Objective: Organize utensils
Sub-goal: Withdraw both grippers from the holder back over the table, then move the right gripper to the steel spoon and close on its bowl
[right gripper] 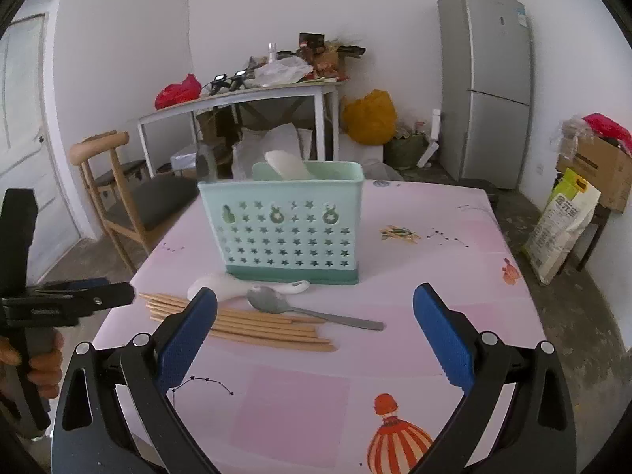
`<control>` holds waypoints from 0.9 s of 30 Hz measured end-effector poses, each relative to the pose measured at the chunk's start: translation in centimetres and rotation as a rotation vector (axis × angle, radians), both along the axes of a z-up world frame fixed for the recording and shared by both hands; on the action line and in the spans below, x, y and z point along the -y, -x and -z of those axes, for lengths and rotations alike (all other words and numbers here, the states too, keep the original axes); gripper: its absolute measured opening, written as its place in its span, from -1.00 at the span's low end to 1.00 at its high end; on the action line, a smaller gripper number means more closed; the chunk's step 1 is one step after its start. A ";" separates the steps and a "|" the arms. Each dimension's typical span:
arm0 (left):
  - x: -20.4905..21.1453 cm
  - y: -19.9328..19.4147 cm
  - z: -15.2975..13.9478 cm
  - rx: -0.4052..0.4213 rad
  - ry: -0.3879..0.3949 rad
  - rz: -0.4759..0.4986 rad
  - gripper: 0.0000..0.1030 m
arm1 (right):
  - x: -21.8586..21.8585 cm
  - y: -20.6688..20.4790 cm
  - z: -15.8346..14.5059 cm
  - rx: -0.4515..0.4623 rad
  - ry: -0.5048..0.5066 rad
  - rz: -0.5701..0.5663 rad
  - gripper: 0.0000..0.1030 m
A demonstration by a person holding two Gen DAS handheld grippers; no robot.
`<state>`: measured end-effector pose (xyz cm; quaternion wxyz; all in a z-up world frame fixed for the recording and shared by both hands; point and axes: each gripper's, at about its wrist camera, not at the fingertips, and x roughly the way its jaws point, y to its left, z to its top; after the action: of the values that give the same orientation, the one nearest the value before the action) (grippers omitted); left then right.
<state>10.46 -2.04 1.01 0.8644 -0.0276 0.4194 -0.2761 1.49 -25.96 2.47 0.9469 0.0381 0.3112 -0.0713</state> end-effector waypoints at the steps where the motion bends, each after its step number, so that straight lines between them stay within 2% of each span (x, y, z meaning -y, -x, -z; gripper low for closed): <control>1: 0.4 -0.2 0.1 0.005 -0.022 0.014 0.84 | -0.1 -0.3 0.2 -0.005 -0.004 -0.005 0.88; 3: 1.4 -0.5 0.4 0.025 -0.065 0.040 0.78 | -0.1 -0.8 0.4 -0.013 -0.014 -0.015 0.88; 5: 2.5 -1.0 0.9 0.063 -0.156 0.054 0.43 | 0.0 -1.3 0.8 -0.020 -0.026 -0.021 0.88; 7: 3.5 -1.7 1.7 0.078 -0.245 0.059 0.23 | 0.0 -1.8 1.2 -0.029 -0.041 -0.030 0.88; 8: 3.9 -2.4 2.2 0.072 -0.275 0.063 0.11 | -0.1 -2.1 1.4 -0.033 -0.045 -0.031 0.88; 9: 4.0 -2.7 2.4 0.066 -0.284 0.067 0.08 | 0.0 -2.4 1.7 -0.041 -0.051 -0.034 0.88; 16: 5.7 -4.9 3.2 0.070 -0.328 0.123 0.05 | 0.8 -4.2 3.8 -0.096 -0.113 -0.043 0.88; 27: 10.3 -5.9 5.1 0.069 -0.484 0.284 0.05 | 1.8 -5.6 5.4 -0.119 -0.168 -0.032 0.88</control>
<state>16.38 -12.34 -4.05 0.8123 0.2477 0.4432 -0.2869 7.10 -27.74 -2.89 0.9212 0.1081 0.3724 -0.0320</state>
